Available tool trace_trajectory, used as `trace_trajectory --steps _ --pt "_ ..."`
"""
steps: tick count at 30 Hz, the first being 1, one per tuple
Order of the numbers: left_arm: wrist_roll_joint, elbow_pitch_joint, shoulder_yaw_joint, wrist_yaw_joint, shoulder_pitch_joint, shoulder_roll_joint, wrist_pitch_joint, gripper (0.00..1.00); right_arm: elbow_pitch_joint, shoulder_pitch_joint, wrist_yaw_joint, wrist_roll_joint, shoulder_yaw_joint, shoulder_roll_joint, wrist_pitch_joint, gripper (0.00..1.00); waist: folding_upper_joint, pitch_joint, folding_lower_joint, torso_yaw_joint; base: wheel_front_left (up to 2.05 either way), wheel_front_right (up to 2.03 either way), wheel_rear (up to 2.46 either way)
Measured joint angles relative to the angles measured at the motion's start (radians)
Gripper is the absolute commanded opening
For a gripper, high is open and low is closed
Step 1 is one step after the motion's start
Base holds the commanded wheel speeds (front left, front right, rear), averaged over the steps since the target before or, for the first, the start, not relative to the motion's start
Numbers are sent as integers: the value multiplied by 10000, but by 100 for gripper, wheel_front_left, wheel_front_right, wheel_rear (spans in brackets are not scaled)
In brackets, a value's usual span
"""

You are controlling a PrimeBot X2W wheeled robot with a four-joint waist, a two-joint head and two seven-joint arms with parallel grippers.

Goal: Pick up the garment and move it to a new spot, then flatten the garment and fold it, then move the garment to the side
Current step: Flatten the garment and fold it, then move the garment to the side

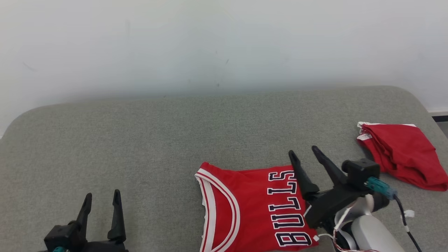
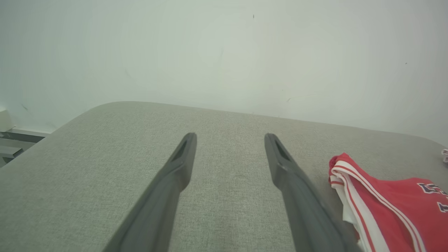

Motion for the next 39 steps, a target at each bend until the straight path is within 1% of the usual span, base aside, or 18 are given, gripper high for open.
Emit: trace_trajectory --steps 3,6,8,14,19,26,39 --pt "44 -19 6 0 0 0 0 100 -330 346 0 -54 -732 -111 88 100 0 -60 0 -140 0 0 0" --pt "71 -38 19 8 -4 -4 0 100 -512 586 0 -242 -1047 -355 71 100 0 -114 0 -249 0 0 0" --pt "73 -50 13 12 -6 -2 0 100 -483 704 0 -314 -1181 -489 -125 100 0 -140 0 -293 0 0 0" --pt "127 73 -117 10 -52 -10 0 100 199 889 0 -449 -1026 -961 -1014 100 0 -228 0 -285 0 0 0" --pt "140 245 -188 2 -32 -13 0 100 899 1046 0 -451 -940 -1064 -1544 100 0 -344 0 -241 0 0 0" --pt "123 320 -134 10 65 -15 0 100 1398 1069 0 -454 -650 -1099 -1831 100 0 -440 0 -233 0 0 0" --pt "157 278 153 67 252 -17 0 100 1611 1005 0 -435 -466 -1003 -2050 100 0 -530 0 -245 0 0 0"
